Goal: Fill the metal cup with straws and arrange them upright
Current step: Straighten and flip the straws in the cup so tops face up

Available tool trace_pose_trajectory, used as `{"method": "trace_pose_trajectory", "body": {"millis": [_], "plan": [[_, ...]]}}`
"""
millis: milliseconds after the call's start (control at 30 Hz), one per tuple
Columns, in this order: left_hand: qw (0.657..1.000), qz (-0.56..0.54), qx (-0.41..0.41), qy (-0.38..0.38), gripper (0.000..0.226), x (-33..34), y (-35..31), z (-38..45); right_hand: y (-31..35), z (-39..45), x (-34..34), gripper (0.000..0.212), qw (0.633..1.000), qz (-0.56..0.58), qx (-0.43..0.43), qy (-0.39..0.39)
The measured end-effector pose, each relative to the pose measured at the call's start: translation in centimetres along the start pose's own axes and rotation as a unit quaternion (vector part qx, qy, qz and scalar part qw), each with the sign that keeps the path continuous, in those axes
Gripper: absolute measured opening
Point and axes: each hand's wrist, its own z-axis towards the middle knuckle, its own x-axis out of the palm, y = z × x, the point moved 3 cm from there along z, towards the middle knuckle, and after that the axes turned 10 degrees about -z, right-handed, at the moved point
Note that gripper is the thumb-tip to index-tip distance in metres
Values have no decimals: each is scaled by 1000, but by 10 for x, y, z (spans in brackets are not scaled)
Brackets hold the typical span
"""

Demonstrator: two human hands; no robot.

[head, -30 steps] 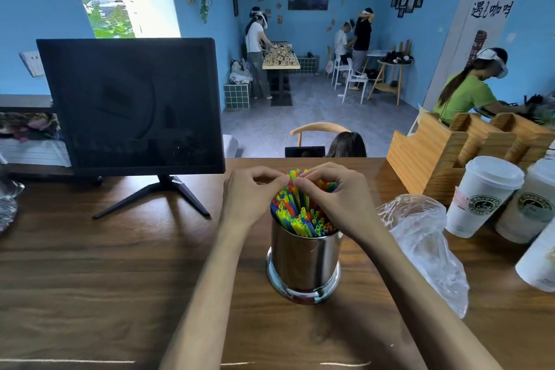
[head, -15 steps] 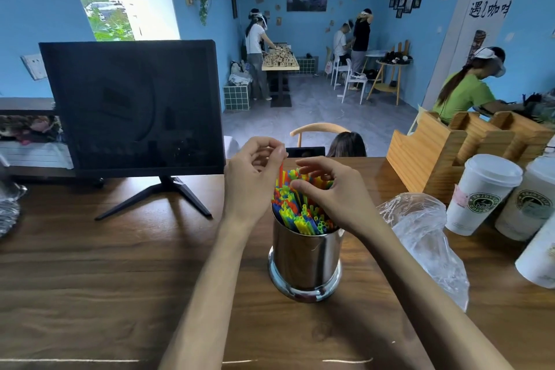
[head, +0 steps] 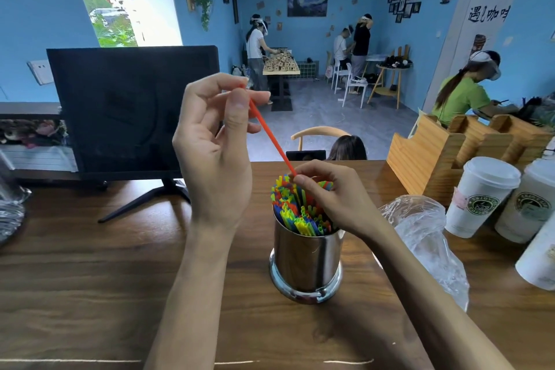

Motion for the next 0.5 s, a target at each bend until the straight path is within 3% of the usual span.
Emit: {"method": "trace_pose_trajectory", "body": {"millis": [133, 233, 367, 433, 500], "plan": [[1000, 1, 7, -29, 11, -4, 1, 2, -2, -7, -5, 10, 1000, 26, 4, -13], [997, 16, 20, -66, 9, -12, 4, 0, -6, -13, -13, 19, 990, 135, 32, -30], [995, 27, -66, -70, 2, -26, 26, -6, -11, -9, -39, 18, 909, 363, 120, -164], [988, 54, -145, -26, 2, -31, 41, -12, -13, -5, -54, 14, 862, 427, 147, -230], [969, 124, -212, 43, 3, -32, 56, -22, -12, 2, -68, 11, 845, 443, 134, -269]]}}
